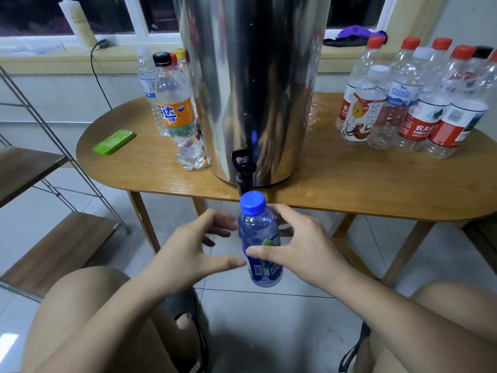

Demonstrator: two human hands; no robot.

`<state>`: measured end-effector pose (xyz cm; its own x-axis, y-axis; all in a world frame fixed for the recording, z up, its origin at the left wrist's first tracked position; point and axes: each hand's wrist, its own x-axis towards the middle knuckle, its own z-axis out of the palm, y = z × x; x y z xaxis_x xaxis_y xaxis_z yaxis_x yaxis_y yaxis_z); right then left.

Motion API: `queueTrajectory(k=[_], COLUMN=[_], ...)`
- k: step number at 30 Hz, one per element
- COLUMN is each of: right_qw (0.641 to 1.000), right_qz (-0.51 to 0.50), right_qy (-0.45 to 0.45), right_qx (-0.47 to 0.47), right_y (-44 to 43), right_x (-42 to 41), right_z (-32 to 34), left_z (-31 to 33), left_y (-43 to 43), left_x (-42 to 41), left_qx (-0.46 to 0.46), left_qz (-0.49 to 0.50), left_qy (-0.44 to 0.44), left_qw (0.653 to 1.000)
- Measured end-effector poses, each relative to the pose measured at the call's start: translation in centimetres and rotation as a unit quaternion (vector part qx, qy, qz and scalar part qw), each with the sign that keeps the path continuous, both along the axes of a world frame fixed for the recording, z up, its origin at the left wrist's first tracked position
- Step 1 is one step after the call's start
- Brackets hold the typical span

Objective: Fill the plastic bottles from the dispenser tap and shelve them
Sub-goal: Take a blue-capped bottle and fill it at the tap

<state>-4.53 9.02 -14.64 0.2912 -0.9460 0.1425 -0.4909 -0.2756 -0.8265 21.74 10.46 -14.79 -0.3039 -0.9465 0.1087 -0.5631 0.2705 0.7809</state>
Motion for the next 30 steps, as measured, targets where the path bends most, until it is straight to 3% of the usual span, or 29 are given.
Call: queueTrajectory(k=[3,9,14,19,30], right_qw=[1.0,0.998,0.997,0.992,0.995], right_qz=[-0.001,0.013,0.048,0.053,0.015], right_qy=[-0.024,-0.067,-0.06,-0.111,-0.084], right_qx=[0.011,0.01,0.023,0.032,0.044], right_y=[0.3,0.8,0.8,0.2,-1.6], right_x=[0.1,0.6,0.5,0.2,-0.6], right_z=[0.4,1.1,1.2,0.1,-2.8], left_z=[-1.4,-1.9,-1.8,-0.4,3.7], left_y=[0.6,0.5,0.7,0.5,-2.5], left_x=[-1.7,-3.9,-3.3,-0.9,3.8], left_qx=[-0.007,-0.012,-0.029,-0.066,-0.143], left_qz=[0.006,0.023,0.046,0.07,0.234], left_qy=[-0.024,0.013,0.004,-0.012,0.109], left_qw=[1.0,1.0,0.998,0.995,0.956])
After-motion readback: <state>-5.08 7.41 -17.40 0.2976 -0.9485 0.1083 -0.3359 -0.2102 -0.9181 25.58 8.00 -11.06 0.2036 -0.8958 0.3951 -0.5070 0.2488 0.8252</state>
